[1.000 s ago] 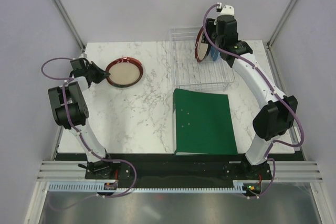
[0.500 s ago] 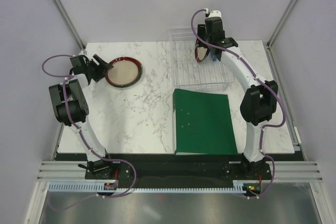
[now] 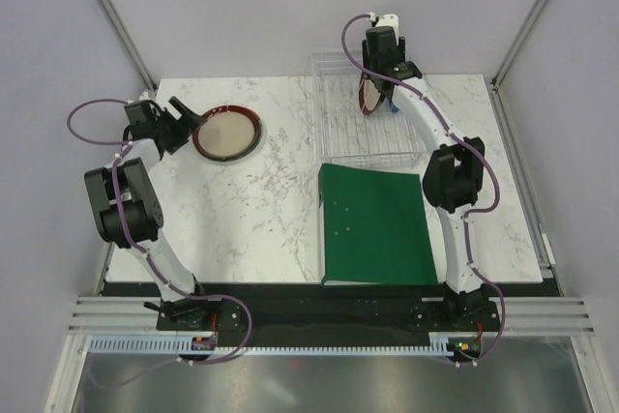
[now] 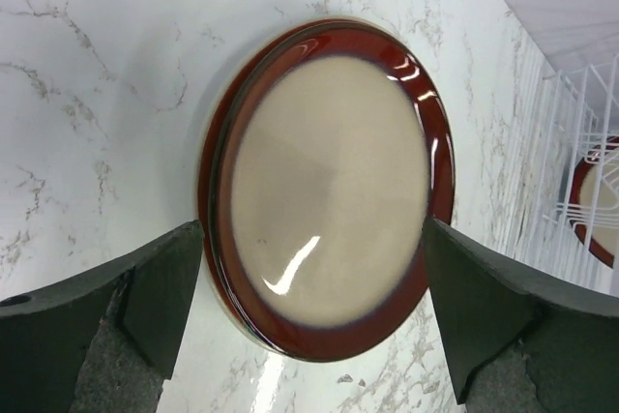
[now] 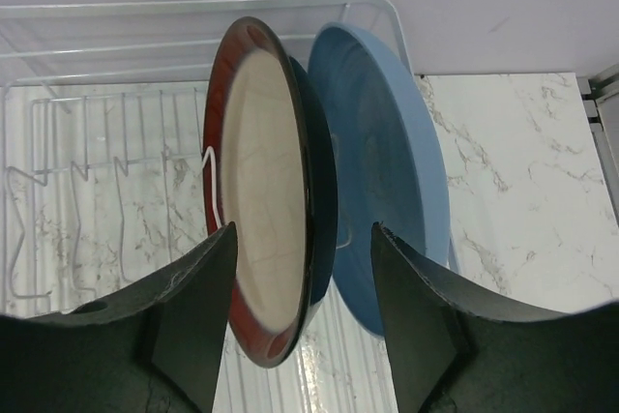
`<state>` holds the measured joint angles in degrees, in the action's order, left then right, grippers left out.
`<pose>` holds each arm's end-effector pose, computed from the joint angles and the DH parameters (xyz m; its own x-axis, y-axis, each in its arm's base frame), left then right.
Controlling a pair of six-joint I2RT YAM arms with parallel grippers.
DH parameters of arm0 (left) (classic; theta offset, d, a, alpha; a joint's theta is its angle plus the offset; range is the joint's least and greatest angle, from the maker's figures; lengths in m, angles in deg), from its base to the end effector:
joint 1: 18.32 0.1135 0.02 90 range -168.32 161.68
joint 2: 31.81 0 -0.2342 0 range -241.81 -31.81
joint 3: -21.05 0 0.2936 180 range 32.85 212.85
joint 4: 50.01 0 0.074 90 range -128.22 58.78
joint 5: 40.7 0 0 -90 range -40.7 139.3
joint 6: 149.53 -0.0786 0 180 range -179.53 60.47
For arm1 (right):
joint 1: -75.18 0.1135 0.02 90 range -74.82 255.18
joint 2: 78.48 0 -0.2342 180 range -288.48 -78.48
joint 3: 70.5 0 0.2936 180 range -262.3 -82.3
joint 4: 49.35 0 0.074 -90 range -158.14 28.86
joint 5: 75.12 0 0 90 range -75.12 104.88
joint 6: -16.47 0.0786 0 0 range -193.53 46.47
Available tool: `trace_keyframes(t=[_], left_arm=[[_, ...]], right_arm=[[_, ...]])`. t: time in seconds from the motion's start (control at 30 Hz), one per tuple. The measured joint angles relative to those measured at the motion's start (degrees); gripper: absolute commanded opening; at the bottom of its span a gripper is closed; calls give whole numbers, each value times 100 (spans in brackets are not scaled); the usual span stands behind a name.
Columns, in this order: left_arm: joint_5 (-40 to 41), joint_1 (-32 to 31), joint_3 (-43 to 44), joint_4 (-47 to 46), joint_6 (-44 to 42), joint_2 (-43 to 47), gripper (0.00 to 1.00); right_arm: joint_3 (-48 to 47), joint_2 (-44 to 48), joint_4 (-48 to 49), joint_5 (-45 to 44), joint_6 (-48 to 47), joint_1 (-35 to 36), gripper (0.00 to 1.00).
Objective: Unload the plates from the dish rack
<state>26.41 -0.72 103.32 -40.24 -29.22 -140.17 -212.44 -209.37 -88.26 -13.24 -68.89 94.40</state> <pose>0.4631 0.1148 0.1209 -0.4931 -0.6442 -0.5847 -0.2629 0.7510 -0.6057 0.5676 0.1586 0.2798 -0.4315 -0.0749 -0.8990 0.1385 0.9792 -0.1480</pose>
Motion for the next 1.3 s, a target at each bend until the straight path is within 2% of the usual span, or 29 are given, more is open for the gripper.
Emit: trace_keyframes(t=[0.1, 0.17, 0.2, 0.27, 0.37, 0.47, 0.57, 0.67, 0.7, 0.8, 0.83, 0.97, 1.07, 1.17, 1.2, 1.27, 1.3], left_arm=[[17, 0, -116, 55, 2, 341, 100], [24, -42, -192, 118, 2, 614, 100], [35, -63, -254, 157, 2, 813, 100], [48, -181, -358, 297, 2, 1250, 100], [44, -483, -452, 345, -4, 1858, 100], [33, -789, -564, 363, -22, 2308, 96], [28, -966, -678, 400, -24, 2540, 87], [26, -1040, -699, 476, -24, 2592, 72], [26, -1071, -702, 501, -26, 2592, 58], [31, -1200, -702, 549, -24, 2594, 45], [35, -1279, -702, 555, -37, 2597, 43], [28, -1606, -702, 603, -39, 2608, 43], [31, -1784, -702, 629, -42, 2638, 54], [31, -1897, -702, 640, -39, 2706, 66], [26, -1919, -702, 645, -44, 2728, 78], [28, -1937, -702, 667, -44, 2789, 84], [28, -1937, -702, 671, -52, 2809, 91]], right_arm=[[-144, -225, -15, -146, -92, 0, 64], [-229, -376, -9, -184, -149, 0, 55], [-284, -455, 7, -201, -175, 0, 42], [-402, -612, 17, -260, -260, 0, 32], [-645, -798, 39, -509, -348, -24, 1], [-769, -848, 50, -601, -407, -31, 0], [-721, -866, 127, -741, -487, -9, 0], [-350, -710, 479, -892, -608, 79, 0], [-205, -654, 610, -986, -691, 120, 0], [-33, -599, 922, -1287, -1029, 269, 0], [9, -595, 1029, -1419, -1211, 343, 0], [282, -595, 1880, -2175, -2374, 671, 0], [516, -566, 2531, -2557, -3045, 905, 0], [664, -522, 3036, -2852, -3532, 1029, 0], [671, -507, 3130, -2896, -3611, 1040, 0], [680, -459, 3322, -3001, -3775, 1045, 0], [691, -415, 3373, -3053, -3814, 1040, 0]])
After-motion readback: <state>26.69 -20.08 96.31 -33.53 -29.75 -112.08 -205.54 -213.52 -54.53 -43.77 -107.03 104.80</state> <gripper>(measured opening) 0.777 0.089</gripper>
